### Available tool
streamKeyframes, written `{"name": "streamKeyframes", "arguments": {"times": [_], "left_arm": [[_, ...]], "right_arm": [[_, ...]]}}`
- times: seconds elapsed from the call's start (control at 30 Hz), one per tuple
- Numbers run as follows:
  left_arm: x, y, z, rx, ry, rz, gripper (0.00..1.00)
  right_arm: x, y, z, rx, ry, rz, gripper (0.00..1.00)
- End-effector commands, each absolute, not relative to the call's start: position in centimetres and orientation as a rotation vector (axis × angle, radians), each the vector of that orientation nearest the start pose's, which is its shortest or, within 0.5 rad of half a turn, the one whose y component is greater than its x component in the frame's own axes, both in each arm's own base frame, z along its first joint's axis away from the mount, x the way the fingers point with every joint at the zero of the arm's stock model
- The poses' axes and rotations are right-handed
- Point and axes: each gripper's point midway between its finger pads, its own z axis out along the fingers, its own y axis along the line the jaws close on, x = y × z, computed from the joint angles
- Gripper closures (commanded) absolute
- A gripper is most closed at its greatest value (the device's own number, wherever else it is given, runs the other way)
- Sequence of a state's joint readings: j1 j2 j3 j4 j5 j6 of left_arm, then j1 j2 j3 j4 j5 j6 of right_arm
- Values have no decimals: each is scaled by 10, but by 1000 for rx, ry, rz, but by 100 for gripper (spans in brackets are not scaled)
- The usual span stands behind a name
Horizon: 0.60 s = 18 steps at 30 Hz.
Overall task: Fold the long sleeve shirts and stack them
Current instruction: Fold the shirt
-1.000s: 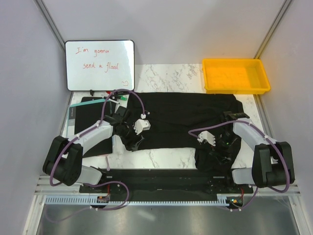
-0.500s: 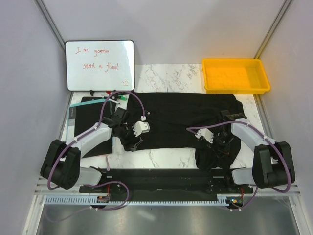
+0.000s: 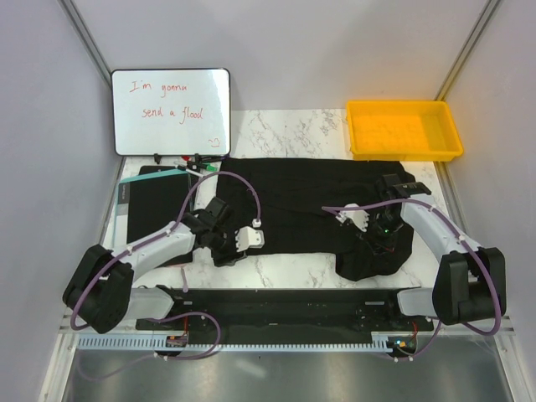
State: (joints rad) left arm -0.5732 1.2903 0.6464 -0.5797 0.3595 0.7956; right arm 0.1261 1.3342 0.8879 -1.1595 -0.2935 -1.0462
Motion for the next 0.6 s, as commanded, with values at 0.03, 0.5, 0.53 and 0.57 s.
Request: {"name": "streamKeyframes", "arguments": {"times": [0.03, 0.5, 0.53, 0.57], "left_arm": [[203, -159, 21, 1788, 1966, -266, 49], [171, -152, 30, 1869, 1942, -296, 98], [170, -152, 34, 1874, 1926, -302, 98], [165, -149, 35, 1887, 1940, -310, 98]], "right_arm": [[175, 35, 83, -1669, 2488, 384, 100], [161, 33, 105, -1715, 2432, 370, 100], [160, 30, 106, -1721, 2437, 355, 100], [159, 29, 106, -1733, 2435, 346, 100]]}}
